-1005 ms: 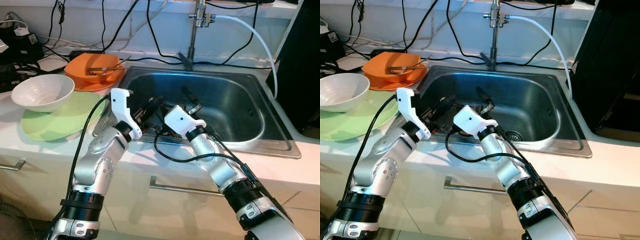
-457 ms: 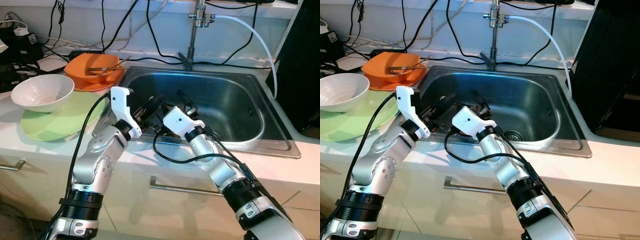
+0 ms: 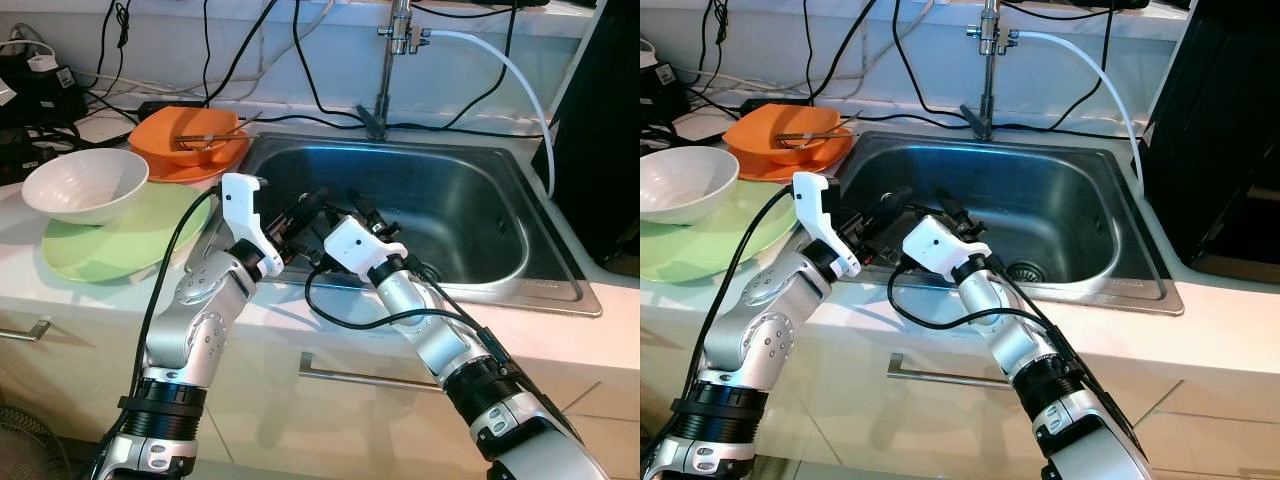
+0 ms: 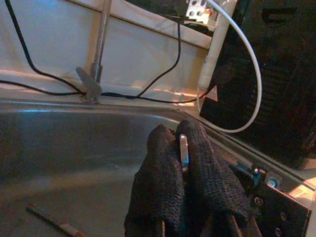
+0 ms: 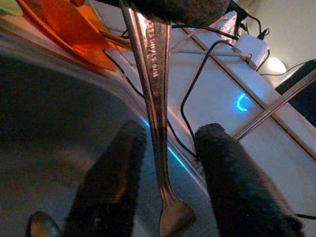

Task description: Kitchen organization

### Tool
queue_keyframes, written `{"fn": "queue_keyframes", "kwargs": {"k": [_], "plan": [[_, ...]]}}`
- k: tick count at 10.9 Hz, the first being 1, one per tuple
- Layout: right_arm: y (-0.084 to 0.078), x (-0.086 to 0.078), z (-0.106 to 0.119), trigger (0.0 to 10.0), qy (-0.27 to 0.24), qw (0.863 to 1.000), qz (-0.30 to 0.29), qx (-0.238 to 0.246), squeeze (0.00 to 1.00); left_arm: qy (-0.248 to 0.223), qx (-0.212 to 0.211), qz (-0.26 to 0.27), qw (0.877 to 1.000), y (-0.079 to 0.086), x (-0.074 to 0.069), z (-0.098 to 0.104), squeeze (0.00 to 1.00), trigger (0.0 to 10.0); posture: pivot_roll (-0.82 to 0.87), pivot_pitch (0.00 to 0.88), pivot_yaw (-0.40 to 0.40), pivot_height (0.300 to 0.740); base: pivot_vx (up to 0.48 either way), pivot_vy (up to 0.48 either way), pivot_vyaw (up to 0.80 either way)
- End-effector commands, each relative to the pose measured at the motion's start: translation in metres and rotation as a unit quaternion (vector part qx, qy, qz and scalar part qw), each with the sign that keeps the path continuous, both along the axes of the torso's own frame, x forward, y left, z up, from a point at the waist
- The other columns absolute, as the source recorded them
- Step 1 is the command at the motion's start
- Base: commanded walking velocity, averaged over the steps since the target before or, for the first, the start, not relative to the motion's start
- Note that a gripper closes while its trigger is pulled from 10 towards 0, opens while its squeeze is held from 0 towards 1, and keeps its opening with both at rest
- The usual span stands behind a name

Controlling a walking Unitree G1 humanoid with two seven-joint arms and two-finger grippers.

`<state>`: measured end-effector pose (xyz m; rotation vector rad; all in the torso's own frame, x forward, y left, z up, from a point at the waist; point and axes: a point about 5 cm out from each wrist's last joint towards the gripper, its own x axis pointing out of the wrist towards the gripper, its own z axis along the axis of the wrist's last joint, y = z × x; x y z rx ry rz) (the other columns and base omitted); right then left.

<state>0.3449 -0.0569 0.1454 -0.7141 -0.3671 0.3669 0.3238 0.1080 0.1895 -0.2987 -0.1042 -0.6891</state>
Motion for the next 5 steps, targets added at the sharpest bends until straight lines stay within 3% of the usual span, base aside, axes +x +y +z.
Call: {"fn": "queue_keyframes", "kwargs": {"k": [1,5], "plan": [[0.0025,0.0024,0.0047,0.0,-0.007,1.000,0.005,-0.004,0.00,-0.019,0.003,-0.005,1.000,-0.0004,0.0004,0.0112,0.00,10.0,0.23,0.000,0.018,0.740,0.000,0.000,0.00],[0.0022,0.0024,0.0041,0.0,-0.006,1.000,0.004,-0.005,0.00,-0.021,0.007,-0.007,1.000,-0.0011,0.0000,0.0115,0.00,10.0,0.23,0.000,0.019,0.740,0.000,0.000,0.00]]}}
